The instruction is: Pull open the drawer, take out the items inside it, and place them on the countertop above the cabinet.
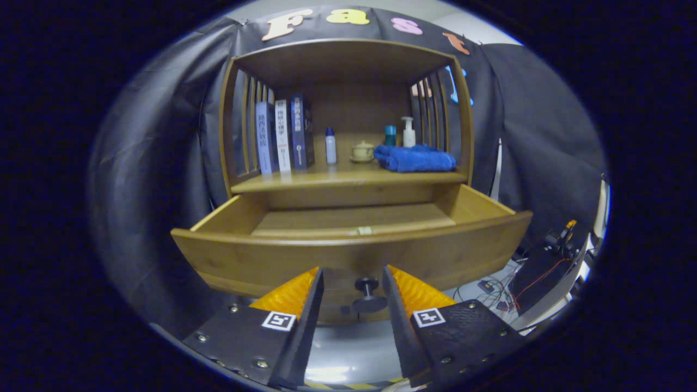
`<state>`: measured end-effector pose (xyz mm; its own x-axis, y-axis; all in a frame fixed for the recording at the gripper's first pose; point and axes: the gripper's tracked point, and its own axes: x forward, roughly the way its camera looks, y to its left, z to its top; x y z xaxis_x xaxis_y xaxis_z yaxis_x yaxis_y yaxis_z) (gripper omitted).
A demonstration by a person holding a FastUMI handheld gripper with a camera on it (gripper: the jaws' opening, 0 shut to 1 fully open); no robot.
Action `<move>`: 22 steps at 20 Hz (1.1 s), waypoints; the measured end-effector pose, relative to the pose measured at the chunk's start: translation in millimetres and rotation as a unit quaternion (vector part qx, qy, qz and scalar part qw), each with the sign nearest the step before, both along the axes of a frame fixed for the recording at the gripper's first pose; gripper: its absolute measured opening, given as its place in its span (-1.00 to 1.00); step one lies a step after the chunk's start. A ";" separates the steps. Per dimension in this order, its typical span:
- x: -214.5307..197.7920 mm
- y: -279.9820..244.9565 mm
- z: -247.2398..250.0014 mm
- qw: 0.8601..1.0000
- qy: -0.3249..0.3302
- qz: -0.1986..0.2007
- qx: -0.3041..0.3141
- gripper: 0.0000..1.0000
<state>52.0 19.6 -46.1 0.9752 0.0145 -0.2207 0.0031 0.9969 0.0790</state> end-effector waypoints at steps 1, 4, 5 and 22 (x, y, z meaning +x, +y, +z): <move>2.0 -5.2 12.3 1.000 -0.010 -0.014 -0.010 0.27; 23.7 -14.7 42.4 0.998 -0.021 -0.048 -0.034 0.27; 35.3 -11.3 48.2 0.998 -0.014 -0.045 -0.034 0.28; 147.2 3.4 -59.8 0.961 0.274 -0.021 0.014 0.26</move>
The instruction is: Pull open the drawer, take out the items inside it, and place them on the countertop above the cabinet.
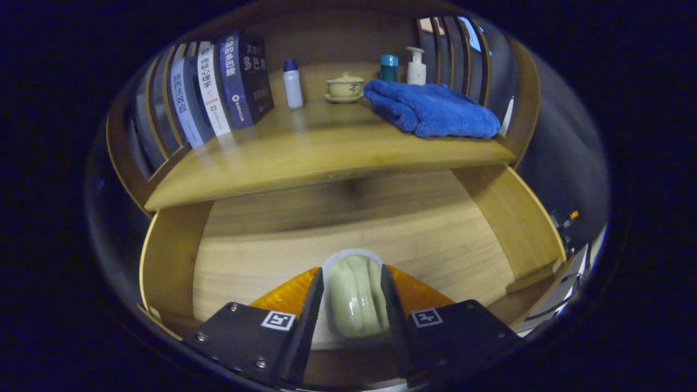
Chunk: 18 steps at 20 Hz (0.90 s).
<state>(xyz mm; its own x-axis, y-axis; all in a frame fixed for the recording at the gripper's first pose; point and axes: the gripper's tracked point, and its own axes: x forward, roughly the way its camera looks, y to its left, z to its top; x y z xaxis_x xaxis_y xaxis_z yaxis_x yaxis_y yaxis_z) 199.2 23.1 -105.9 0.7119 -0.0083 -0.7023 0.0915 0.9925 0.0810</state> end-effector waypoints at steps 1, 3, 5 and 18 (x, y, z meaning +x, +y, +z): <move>1.7 -0.9 -14.3 1.000 0.007 -0.001 -0.002 0.25; 0.6 2.7 -8.4 1.000 0.001 0.020 -0.017 -0.14; 7.4 4.3 -7.9 1.000 -0.013 0.016 -0.015 -0.53; 11.2 17.8 61.8 0.987 -0.161 0.022 0.000 -0.69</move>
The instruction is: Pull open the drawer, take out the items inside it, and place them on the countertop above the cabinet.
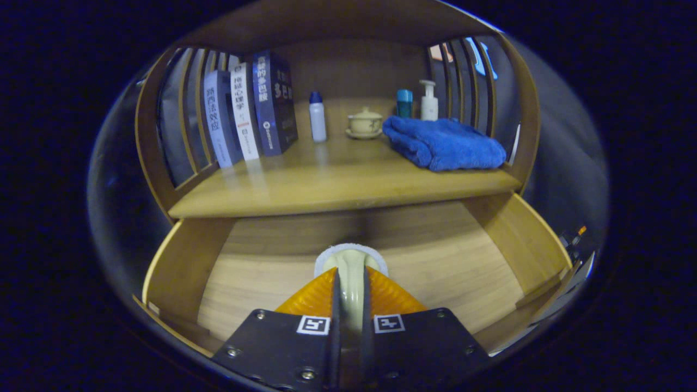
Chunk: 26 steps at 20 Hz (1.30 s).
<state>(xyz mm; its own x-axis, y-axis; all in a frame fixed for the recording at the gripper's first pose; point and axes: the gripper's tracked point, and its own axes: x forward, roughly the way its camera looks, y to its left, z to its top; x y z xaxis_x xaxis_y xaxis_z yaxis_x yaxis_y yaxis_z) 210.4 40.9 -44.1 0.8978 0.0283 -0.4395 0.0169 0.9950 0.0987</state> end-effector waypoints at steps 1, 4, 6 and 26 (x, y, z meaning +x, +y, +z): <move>0.5 -2.9 14.5 1.000 -0.016 -0.009 0.002 -0.69; 8.3 -9.0 43.9 0.999 -0.045 -0.018 -0.007 -0.70; 13.9 -6.7 60.7 0.998 -0.057 -0.006 -0.020 -0.69; 154.8 -12.6 85.9 0.998 -0.050 0.010 0.034 -0.65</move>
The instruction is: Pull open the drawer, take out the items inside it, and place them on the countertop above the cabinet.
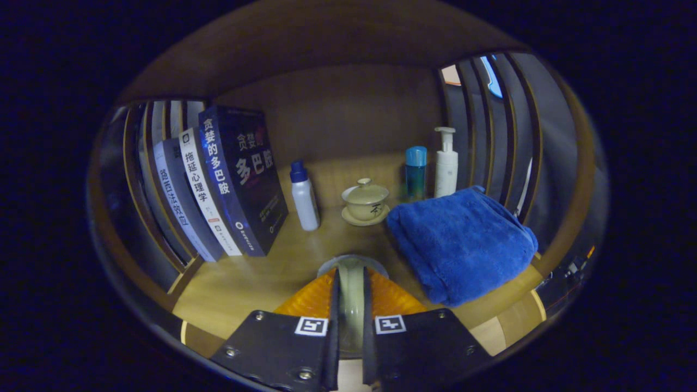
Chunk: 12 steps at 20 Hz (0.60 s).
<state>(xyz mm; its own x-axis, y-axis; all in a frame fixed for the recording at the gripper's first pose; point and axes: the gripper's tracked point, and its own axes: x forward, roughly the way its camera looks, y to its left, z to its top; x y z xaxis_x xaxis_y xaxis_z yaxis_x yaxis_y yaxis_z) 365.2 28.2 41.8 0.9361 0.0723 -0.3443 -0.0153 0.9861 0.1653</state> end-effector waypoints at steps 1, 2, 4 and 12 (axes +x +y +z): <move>-1.3 -2.1 -4.1 1.000 0.006 -0.003 -0.010 -0.55; -3.4 -3.3 -8.6 1.000 0.010 -0.003 -0.021 -0.50; -10.1 -2.9 -9.7 0.999 0.005 0.006 -0.046 0.01; -106.2 -5.0 21.4 0.995 -0.093 0.011 -0.040 0.47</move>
<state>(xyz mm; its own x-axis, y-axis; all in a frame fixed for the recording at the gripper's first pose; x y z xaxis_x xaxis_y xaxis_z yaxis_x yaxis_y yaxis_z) 259.0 23.2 63.2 0.9827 0.0722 -0.1703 -0.0595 0.9952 0.0782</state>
